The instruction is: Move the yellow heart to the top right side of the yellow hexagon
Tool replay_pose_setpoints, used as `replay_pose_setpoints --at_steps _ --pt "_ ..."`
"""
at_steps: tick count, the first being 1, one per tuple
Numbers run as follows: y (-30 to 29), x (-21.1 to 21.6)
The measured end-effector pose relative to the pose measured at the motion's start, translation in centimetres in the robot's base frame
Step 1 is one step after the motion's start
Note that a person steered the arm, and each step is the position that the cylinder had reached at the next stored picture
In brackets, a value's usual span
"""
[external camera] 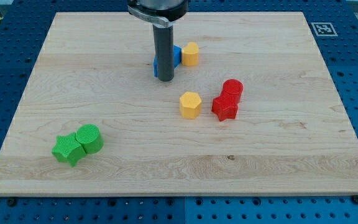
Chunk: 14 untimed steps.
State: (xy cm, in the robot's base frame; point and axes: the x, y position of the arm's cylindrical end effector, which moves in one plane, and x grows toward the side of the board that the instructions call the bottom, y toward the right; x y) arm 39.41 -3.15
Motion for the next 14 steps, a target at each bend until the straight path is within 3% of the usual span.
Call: replay_pose_setpoints --at_steps 2,4,6,8,9,11,14 --pt "1.0 -1.0" --pt "10.0 -0.1" --pt "11.4 -9.1" --pt "6.8 -10.9" --pt "5.5 -10.5" --pt "4.7 -4.5" --pt "5.1 1.3"
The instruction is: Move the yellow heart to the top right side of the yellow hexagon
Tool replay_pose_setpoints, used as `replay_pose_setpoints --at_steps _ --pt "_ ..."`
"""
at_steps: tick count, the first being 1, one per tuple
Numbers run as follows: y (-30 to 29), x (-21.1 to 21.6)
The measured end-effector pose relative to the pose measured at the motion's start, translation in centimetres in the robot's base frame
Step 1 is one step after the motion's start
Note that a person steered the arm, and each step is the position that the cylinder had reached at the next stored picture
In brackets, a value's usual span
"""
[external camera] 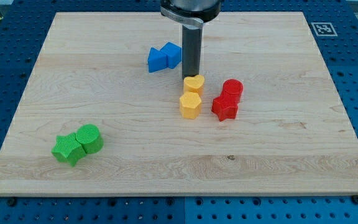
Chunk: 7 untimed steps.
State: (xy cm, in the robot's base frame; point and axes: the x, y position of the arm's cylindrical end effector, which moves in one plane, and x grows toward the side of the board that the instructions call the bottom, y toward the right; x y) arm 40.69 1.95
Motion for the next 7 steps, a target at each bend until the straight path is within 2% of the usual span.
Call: replay_pose_setpoints --at_steps 2,5,6,7 --pt "0.1 3.5" --pt "0.1 6.5" --pt "0.0 6.3" --pt "1.8 4.2"
